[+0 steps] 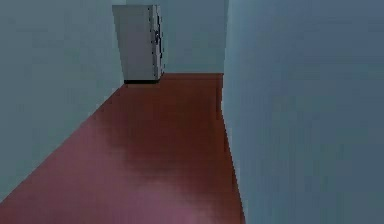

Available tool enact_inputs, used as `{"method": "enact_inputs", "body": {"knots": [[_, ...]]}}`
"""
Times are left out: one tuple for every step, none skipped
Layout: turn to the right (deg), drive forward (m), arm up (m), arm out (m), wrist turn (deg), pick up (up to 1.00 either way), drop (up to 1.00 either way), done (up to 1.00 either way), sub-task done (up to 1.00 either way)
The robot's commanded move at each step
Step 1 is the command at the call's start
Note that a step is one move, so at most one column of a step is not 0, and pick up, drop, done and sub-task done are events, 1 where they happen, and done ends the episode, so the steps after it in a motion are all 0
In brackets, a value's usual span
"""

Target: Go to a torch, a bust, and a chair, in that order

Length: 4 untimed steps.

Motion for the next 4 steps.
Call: {"method": "enact_inputs", "body": {"knots": [[0.0, 1.00, 0.00, 0.00, 0.0, 0.00, 0.00, 0.00, 0.00], [0.0, 1.00, 0.00, 0.00, 0.0, 0.00, 0.00, 0.00, 0.00], [3.0, 0.00, 0.00, 0.00, 0.0, 0.00, 0.00, 0.00, 0.00], [0.0, 1.00, 0.00, 0.00, 0.0, 0.00, 0.00, 0.00, 0.00]]}}
